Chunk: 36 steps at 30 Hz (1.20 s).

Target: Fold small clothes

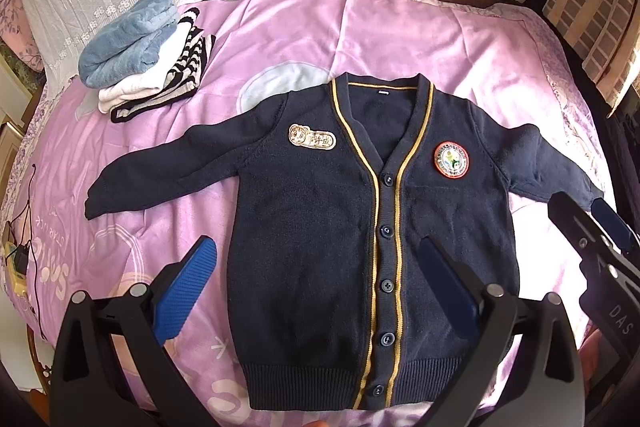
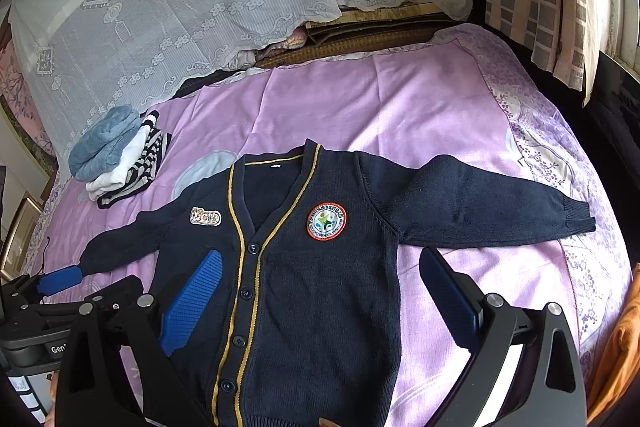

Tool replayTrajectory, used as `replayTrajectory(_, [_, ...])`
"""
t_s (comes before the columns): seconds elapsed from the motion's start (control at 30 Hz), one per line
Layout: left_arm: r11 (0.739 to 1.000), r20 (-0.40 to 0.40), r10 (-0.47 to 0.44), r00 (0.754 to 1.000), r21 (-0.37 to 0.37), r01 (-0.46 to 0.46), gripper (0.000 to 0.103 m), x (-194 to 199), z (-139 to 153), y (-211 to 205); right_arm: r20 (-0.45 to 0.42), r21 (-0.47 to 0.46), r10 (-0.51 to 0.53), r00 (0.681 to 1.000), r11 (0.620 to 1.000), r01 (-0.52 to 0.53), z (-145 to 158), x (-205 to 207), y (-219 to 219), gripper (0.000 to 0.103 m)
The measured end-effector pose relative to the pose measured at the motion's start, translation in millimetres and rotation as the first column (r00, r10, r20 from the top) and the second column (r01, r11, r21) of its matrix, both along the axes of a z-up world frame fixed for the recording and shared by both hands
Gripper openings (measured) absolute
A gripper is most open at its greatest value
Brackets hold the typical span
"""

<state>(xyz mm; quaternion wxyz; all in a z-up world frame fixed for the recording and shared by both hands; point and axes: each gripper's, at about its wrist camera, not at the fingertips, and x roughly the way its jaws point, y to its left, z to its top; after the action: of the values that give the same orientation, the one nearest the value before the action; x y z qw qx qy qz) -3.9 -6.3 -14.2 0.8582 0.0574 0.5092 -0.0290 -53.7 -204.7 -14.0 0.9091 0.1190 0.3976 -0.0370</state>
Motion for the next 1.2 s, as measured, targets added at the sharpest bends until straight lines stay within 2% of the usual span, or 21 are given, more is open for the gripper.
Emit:
replayTrajectory(0.9, [1.0,-0.012,-0.001,1.0,0.001,0.001,0.098,-1,-4,-1,-0.004,0.005,-0.001,1.0,1.0,0.001,0,1,-1,0.099])
replayTrajectory(1.17, [1.0,-0.039,-0.01,0.999,0.002,0.01,0.098,6,-6,-4,-0.029,0.021,-0.011,1.0,1.0,0.011,-11,1,-2,0.099])
replayTrajectory(1.2, [0.999,-0.034,-0.032,0.999,-0.005,0.032,0.098,7,-6,-4,-0.032,0.025,-0.012,0.999,1.0,0.013,-12,2,-3,0.099])
